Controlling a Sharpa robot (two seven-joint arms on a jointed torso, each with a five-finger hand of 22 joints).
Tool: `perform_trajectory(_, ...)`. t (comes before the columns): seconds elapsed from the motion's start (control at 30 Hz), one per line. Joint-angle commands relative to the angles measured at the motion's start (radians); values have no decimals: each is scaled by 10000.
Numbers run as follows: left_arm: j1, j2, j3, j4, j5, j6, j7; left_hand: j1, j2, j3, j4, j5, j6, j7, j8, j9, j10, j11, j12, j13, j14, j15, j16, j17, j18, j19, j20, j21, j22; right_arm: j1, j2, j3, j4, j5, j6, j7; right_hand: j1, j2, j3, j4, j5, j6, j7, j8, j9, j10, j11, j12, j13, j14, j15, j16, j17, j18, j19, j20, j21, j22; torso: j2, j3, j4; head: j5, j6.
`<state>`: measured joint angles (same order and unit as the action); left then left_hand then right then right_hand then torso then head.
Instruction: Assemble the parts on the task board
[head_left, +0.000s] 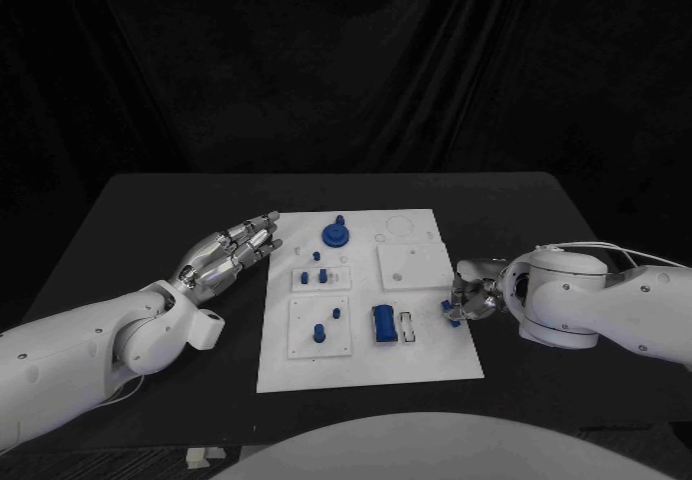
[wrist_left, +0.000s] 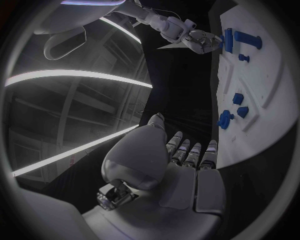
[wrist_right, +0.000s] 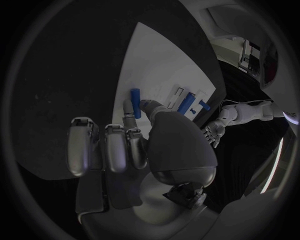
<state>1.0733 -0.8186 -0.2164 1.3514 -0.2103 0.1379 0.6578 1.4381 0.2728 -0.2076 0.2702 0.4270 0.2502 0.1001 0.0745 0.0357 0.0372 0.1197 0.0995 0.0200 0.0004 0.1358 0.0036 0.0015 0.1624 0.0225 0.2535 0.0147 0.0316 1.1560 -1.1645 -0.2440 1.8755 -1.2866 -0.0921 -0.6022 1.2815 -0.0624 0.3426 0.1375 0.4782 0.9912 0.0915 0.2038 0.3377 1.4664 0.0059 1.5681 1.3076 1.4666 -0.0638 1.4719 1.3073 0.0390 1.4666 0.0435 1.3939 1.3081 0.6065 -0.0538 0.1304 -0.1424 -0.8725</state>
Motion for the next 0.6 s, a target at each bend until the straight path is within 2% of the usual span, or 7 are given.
perform_trajectory(0.03,-10,30,9,2,54,129,98,103,19,44,-52,76,-24,15,19,-4,29,87,7,8,-4,17,-36,-15,178,-12,-33,43,-8,-82,-15,-48,16,884,-759,499,-307,-54,2132,-1897,-74,-39,67,-34,81,1044,82,27,2632,631,73,7,343,48,288,73,-12,2051,8,-7,-3,17,-2)
perform_trajectory(0.33,-10,32,9,-7,54,142,63,113,27,52,-56,80,-41,12,11,-6,28,96,5,8,-4,17,-36,-15,178,-13,-33,41,-11,-85,-80,-48,121,2443,-1203,835,-593,-126,2452,-2018,-59,-169,127,-164,47,1044,132,27,2632,634,113,24,363,45,289,105,1,2053,23,-4,-2,78,-2)
perform_trajectory(0.6,-10,34,9,0,54,149,15,113,27,52,-56,80,-41,12,11,-6,28,96,5,8,-4,17,-36,-15,178,-13,-33,41,-11,-85,23,-47,92,3937,-1166,923,-761,-147,2467,-1989,-81,-183,139,-182,46,1044,147,27,2632,642,129,43,396,38,302,121,32,2062,24,-1,8,110,-2)
